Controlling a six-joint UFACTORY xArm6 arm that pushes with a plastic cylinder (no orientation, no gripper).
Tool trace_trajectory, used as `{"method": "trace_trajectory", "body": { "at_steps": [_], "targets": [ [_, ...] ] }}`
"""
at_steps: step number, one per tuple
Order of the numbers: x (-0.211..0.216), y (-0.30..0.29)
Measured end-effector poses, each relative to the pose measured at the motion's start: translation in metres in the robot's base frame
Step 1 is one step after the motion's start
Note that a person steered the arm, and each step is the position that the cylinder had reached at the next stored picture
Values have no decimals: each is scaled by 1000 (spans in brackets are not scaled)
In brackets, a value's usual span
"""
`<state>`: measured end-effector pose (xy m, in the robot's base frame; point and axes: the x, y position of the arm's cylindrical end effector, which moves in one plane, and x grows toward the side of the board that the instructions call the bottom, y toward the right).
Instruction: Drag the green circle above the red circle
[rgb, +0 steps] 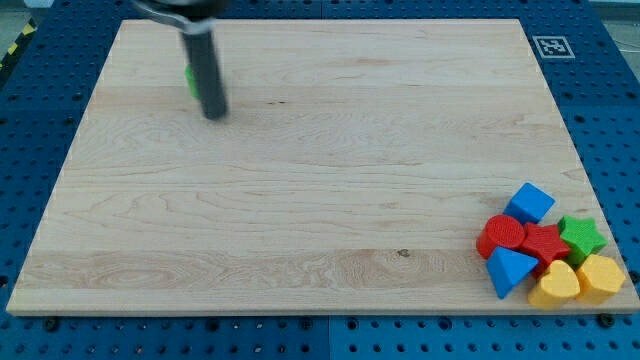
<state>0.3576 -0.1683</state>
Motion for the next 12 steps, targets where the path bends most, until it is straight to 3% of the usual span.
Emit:
{"method": "trace_trajectory", "body": {
  "at_steps": [1, 2, 3, 4, 5, 7, 8, 10, 12],
  "targets": [
    [-59, -41],
    [-90, -41],
    [-63, -19],
    [-7, 17],
    [9, 56],
    [-27, 21],
    [-33, 35],
    [5, 96],
    [5, 101]
  ]
}}
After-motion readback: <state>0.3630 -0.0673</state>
